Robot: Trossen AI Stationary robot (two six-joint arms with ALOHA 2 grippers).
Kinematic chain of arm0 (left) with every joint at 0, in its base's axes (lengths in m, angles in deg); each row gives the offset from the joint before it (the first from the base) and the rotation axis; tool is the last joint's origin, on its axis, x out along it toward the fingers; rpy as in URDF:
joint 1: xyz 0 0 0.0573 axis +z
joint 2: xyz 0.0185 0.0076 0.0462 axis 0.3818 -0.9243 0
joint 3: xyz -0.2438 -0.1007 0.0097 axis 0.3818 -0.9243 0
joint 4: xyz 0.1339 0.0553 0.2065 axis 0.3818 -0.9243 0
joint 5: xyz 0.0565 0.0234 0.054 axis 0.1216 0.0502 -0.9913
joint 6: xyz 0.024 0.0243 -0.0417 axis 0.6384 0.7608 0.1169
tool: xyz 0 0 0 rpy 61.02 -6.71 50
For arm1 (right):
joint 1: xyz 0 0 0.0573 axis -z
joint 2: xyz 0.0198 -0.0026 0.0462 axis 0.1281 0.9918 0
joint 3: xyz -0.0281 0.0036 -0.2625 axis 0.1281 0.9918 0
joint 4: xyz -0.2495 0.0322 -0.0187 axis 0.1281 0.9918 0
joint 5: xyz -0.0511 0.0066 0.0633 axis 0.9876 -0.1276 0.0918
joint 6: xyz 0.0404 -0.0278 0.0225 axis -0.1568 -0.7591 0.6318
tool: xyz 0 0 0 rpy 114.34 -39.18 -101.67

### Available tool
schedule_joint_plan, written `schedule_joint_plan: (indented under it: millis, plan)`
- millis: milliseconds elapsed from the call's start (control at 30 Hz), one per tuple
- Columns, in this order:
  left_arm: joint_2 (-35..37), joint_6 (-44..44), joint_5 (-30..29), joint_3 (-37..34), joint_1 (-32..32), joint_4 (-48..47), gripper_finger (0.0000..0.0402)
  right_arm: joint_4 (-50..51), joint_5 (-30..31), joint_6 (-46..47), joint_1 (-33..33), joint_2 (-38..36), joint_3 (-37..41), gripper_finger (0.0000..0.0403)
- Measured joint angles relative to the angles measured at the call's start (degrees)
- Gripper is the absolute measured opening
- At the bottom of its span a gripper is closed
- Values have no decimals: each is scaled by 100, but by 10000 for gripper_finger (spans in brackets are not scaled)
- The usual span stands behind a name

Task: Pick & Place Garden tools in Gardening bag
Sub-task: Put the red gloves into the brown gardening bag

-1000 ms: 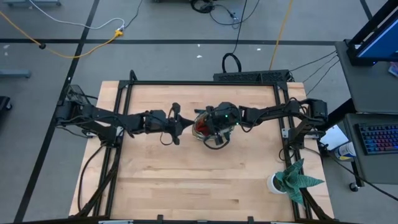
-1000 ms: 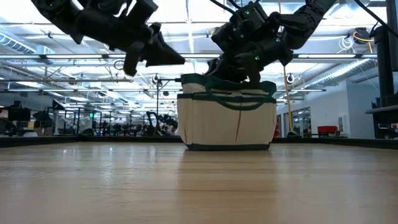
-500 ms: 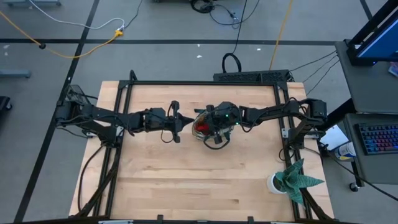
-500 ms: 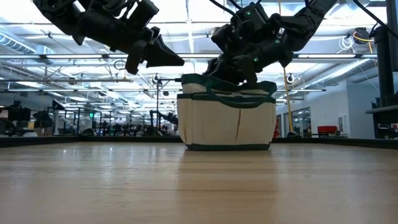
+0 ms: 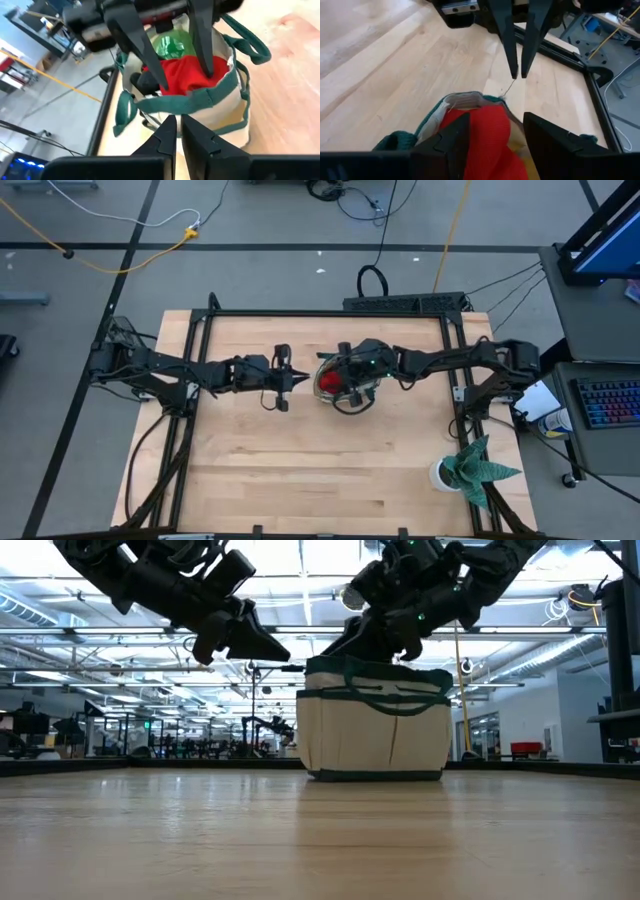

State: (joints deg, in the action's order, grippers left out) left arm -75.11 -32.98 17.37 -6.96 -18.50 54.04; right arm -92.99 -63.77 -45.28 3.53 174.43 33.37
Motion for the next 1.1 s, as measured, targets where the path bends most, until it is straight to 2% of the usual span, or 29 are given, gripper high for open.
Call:
schedule_joint_plan:
  millis: [1100]
  plan:
    - [-2, -828, -10, -2, -33, -301, 34, 50, -17, -98, -13, -97, -11, 181]
